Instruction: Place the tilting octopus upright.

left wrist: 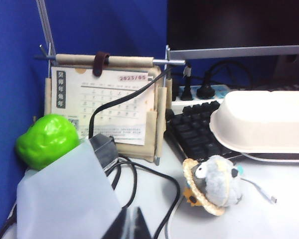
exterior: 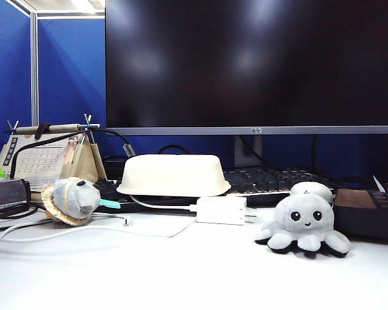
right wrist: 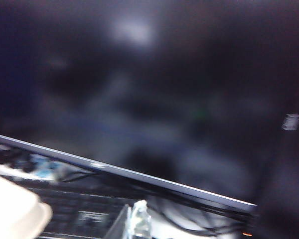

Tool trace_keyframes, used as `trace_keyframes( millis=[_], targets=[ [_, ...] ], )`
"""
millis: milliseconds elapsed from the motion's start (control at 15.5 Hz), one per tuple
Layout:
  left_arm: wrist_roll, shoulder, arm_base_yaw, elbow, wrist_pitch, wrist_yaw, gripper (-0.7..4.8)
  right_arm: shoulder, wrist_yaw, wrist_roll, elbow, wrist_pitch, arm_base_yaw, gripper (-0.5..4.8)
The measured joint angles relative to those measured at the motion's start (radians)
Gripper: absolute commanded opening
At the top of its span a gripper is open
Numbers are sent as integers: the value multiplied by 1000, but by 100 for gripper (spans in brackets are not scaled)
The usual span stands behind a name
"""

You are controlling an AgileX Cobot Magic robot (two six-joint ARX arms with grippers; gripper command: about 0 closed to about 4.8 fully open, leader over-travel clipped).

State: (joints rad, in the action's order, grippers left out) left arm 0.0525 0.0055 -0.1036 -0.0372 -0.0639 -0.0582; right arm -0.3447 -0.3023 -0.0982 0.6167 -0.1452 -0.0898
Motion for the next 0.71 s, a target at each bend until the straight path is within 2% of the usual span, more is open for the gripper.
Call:
trace_keyframes(
  millis=[129, 322, 451, 708],
  targets=[
    [0, 0, 0, 0, 0, 0, 22, 21, -10, 9, 0, -10, -32, -6],
    [0, 0, 0, 0, 0, 0, 22, 78, -16, 133, -73, -1, -37, -6],
    [0, 0, 0, 0, 0, 0, 22, 145, -16, 174, -214, 71, -35, -6],
    [0, 0, 0, 0, 0, 0, 22, 217, -8, 176, -418, 247, -35, -6]
  ],
)
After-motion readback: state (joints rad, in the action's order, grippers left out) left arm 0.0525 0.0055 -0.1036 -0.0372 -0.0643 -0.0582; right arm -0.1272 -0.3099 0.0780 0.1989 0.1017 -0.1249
